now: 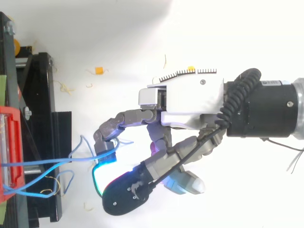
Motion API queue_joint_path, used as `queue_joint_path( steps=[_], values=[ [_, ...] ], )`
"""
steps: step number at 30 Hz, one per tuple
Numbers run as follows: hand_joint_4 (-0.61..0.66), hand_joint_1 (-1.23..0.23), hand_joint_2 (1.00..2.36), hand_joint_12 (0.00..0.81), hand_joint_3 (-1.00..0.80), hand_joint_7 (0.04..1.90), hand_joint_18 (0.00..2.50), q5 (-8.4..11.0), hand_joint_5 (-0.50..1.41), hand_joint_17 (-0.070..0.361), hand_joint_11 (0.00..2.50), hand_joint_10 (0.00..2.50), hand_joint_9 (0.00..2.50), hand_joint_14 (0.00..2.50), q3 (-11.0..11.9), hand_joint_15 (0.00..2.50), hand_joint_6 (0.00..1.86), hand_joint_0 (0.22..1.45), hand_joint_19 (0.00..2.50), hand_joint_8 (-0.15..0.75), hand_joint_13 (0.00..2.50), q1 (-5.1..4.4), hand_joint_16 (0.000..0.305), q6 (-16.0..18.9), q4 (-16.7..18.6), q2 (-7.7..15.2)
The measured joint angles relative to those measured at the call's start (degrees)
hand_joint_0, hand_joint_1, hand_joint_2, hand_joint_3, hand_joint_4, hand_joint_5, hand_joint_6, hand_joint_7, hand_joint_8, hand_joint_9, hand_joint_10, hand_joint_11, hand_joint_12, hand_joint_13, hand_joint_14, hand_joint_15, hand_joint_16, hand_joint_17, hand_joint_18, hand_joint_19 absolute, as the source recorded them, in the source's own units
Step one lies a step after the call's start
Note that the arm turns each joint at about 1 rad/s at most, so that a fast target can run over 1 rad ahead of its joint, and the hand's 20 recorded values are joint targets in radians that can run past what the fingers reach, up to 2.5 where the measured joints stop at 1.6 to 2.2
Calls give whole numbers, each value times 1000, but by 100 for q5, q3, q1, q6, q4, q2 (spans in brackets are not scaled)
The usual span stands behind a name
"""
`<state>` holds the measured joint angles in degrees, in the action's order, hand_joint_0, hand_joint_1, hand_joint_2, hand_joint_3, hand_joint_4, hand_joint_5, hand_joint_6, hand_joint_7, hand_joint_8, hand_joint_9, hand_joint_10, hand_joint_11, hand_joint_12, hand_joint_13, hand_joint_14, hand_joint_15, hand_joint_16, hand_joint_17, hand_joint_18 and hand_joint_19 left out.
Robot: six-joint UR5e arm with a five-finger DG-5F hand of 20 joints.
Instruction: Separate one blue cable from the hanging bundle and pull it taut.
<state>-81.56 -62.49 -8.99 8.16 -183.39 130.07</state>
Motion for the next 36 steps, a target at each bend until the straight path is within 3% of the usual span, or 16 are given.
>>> queue_joint_path(
  steps=[5,8,14,23,33,36],
  values=[
    [116,-793,1014,314,-100,1116,1283,22,117,128,565,24,2037,27,3,1011,507,699,700,210,1674,-42,57,-177,-6,-1],
    [130,-784,1016,313,-111,1055,1264,186,106,123,566,21,2008,28,16,1004,506,697,709,210,1659,-77,55,-509,-30,-2],
    [127,-785,1016,317,-102,1035,1261,794,104,123,573,21,2003,27,25,1004,506,696,708,208,1650,-116,55,-1384,-64,-2],
    [131,-788,1017,317,-88,1043,1253,1194,105,122,582,21,2014,29,144,1009,506,696,709,212,1642,-122,54,-2765,101,-5],
    [127,-791,1016,322,-74,1036,1250,2482,108,121,600,24,2013,27,157,1006,506,695,707,212,1639,-260,54,-4302,189,-6],
    [123,-793,1016,327,-71,1039,1250,2625,108,122,600,24,2017,28,158,1003,506,696,706,212,1639,-303,54,-4713,276,-6]
  ],
)
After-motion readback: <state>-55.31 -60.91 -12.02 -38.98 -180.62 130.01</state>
